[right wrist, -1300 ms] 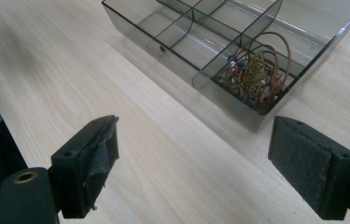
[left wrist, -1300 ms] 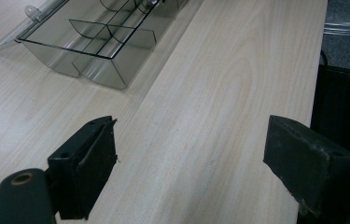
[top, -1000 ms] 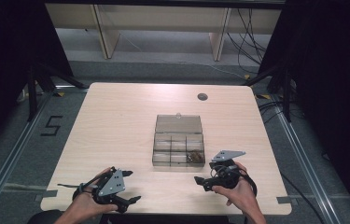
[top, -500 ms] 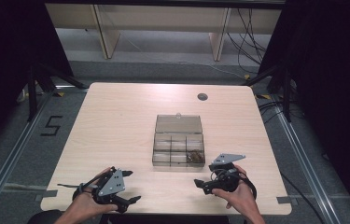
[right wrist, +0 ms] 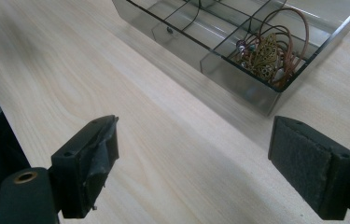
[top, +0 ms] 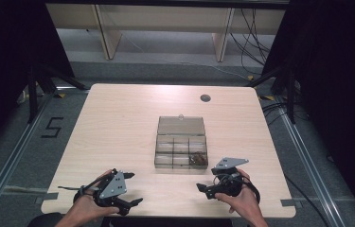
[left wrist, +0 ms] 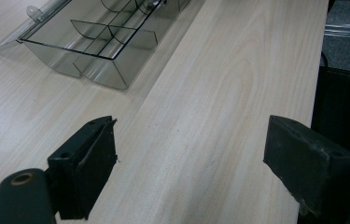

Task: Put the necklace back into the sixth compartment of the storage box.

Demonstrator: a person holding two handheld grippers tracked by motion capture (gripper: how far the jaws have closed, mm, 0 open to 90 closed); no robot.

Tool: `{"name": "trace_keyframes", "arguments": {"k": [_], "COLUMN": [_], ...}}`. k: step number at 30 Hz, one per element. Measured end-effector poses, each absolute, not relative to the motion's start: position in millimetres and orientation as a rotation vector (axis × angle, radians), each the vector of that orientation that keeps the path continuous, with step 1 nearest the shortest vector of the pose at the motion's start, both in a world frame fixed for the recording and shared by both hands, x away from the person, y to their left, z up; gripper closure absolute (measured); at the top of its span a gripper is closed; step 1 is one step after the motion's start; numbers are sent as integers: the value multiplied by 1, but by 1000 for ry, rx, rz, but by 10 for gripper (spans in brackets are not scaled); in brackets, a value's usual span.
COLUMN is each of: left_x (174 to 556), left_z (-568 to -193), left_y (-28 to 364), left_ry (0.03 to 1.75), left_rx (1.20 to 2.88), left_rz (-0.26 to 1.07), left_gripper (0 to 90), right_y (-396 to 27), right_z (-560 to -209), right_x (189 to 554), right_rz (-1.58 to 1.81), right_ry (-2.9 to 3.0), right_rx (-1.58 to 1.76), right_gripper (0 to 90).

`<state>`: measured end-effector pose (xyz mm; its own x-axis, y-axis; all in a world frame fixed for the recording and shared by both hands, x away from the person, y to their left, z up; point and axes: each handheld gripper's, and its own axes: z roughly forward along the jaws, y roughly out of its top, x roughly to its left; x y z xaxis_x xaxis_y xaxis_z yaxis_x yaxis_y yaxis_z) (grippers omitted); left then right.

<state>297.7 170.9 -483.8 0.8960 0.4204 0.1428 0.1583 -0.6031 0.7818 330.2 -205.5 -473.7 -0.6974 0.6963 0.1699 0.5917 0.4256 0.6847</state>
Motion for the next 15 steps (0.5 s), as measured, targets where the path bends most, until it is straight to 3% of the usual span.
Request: {"name": "trace_keyframes", "arguments": {"k": [15], "left_x": [297], "left_z": [-483], "left_y": [171], "left_ry": [416], "left_rx": [2211], "left_rz": [399], "left_gripper": [164], "right_y": [-210], "right_z": [-478], "right_x": [326], "right_rz": [1138], "right_ry": [2513], "right_rx": [1149], "right_gripper": [166]}}
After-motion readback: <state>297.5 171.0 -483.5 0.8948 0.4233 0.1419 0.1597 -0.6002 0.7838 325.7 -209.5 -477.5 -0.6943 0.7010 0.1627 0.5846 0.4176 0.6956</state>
